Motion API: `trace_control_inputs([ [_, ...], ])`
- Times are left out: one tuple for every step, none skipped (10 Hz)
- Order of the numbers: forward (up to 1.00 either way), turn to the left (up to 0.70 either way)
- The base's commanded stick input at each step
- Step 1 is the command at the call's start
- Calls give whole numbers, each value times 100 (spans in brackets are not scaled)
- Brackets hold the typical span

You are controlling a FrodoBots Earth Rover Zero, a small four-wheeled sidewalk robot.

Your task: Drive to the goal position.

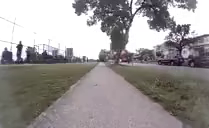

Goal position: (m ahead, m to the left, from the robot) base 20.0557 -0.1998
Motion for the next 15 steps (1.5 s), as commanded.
trace_control_inputs([
  [70,35],
  [70,35],
  [70,21],
  [70,0],
  [70,0],
  [70,0],
  [70,0],
  [70,0],
  [70,0],
  [70,0],
  [70,0],
  [70,0],
  [70,0],
  [70,0],
  [70,0],
])
